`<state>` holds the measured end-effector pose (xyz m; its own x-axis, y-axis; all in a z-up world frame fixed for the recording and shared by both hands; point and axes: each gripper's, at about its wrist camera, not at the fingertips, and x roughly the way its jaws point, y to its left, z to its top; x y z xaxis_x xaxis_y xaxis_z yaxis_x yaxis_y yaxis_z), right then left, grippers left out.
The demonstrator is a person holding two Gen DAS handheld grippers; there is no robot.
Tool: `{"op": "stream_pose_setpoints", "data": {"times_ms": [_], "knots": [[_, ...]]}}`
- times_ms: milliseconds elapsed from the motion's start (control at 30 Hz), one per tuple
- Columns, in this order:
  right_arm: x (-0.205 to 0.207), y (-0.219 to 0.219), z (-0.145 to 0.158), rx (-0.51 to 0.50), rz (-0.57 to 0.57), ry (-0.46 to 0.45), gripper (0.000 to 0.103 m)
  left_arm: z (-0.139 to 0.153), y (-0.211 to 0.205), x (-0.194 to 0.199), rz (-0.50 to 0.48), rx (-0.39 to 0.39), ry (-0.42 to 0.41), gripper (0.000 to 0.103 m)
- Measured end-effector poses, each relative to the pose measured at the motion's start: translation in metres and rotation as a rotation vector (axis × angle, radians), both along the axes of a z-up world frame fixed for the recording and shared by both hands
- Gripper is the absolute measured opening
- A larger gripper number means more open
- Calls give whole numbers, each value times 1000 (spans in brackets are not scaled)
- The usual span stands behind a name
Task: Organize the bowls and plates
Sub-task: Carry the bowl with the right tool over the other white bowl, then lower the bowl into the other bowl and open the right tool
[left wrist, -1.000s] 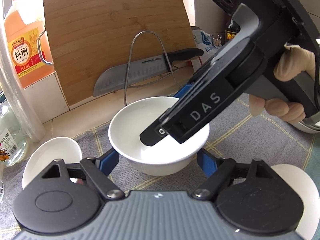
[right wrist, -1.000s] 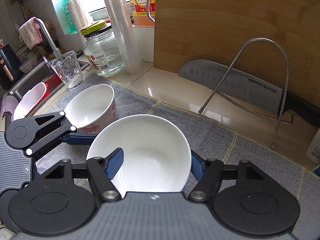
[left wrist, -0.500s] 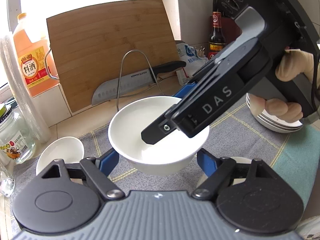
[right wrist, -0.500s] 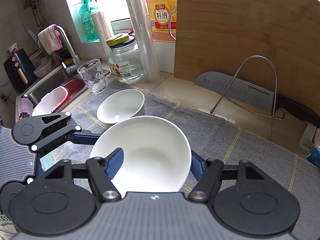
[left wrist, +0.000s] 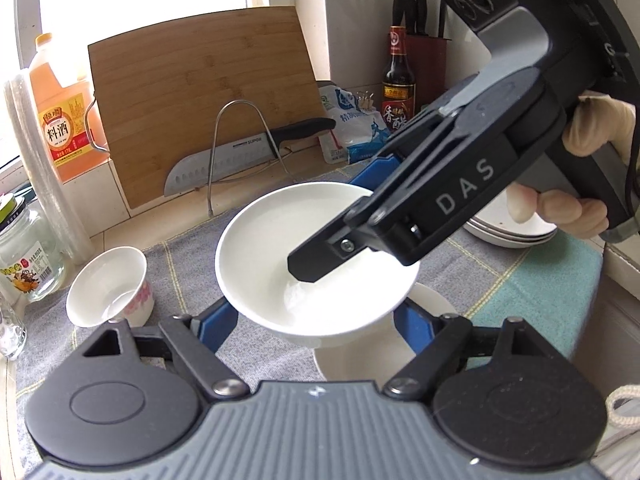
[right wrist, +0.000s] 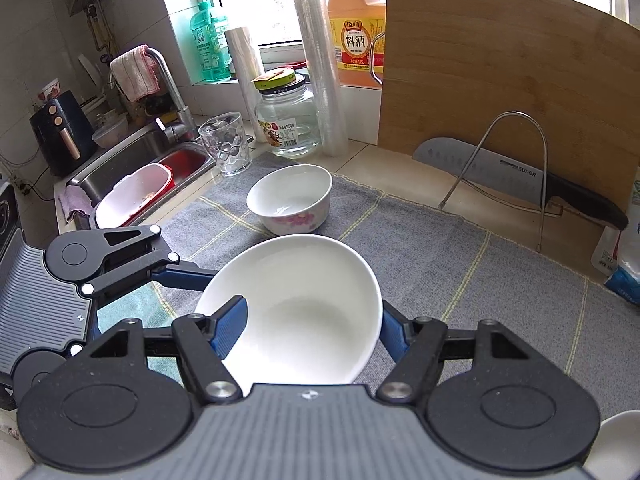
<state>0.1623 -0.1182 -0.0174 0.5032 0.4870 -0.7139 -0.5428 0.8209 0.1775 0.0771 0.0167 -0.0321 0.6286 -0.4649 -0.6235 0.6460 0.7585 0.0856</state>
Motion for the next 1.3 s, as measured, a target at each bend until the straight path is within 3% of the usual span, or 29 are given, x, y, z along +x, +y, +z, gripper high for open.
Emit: {"op": "stream_pose_setpoints", "data": {"times_ms": [433,967,1300], "knots": [[-36,-15,-9,-4,-27,47,75,-6,-10,-24,-44,7,49,85],[-42,-20,-31,-11,-48,105,75,-23,-17,-25,-54,25,122,85],[-41,-21,-35,-8,-64,108,75,-26,-18,-23,-56,40,122,85]]}}
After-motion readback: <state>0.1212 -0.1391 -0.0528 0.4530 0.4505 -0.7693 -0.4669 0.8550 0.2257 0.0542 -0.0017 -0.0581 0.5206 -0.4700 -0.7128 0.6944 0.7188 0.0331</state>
